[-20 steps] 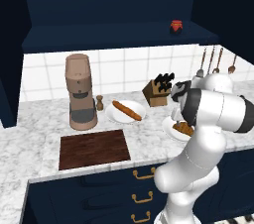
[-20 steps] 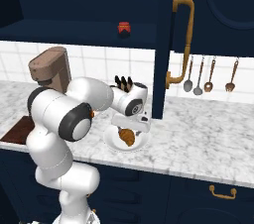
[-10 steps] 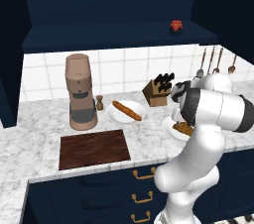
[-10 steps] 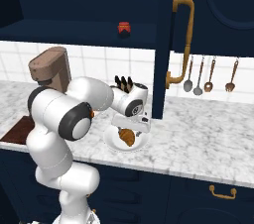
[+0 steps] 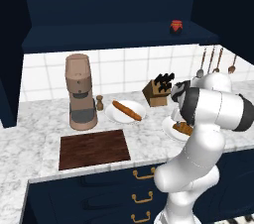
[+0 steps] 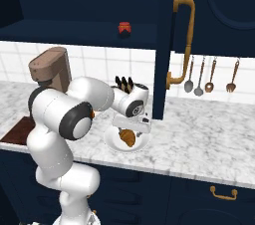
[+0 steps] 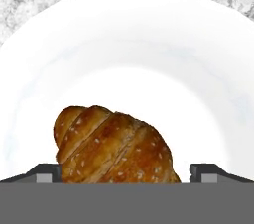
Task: From the different types of pastries on the counter, select a croissant and place it on the cutting board. Then retrieve a jar of jam from the cabinet and place it alongside the croissant on the cutting board.
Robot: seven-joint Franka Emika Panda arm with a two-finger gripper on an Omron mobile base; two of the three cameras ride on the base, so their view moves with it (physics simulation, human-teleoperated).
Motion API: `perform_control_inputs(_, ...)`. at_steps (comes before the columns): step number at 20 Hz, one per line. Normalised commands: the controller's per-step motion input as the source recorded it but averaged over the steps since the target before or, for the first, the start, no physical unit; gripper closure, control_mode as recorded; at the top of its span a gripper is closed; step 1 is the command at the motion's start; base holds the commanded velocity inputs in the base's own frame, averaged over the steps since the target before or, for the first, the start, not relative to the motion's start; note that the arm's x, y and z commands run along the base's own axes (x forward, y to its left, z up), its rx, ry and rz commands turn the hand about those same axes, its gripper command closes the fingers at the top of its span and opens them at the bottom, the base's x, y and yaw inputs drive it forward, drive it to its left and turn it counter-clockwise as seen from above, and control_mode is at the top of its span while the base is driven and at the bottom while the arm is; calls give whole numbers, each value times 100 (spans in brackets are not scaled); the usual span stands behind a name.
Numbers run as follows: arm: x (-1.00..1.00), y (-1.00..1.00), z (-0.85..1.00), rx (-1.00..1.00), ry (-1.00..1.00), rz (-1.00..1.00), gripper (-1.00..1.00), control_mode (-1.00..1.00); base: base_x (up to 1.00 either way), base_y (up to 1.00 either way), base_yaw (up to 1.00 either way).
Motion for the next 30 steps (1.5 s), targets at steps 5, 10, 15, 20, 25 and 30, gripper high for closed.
perform_control_inputs(5, 0, 8, -28, -2, 0, -1, -100, -100, 0, 0, 0)
perform_control_inputs(10, 0, 11, -32, -5, 0, 0, -100, -100, 0, 0, 0)
perform_control_inputs(15, 0, 3, -12, 4, 0, 0, -100, -100, 0, 0, 0)
perform_control_inputs(20, 0, 15, -26, 15, 0, 0, 100, -100, 0, 0, 0)
perform_control_inputs(25, 0, 0, -15, 9, 0, 0, 100, -100, 0, 0, 0)
perform_control_inputs(30, -8, 1, 1, 0, -2, 0, 100, -100, 0, 0, 0)
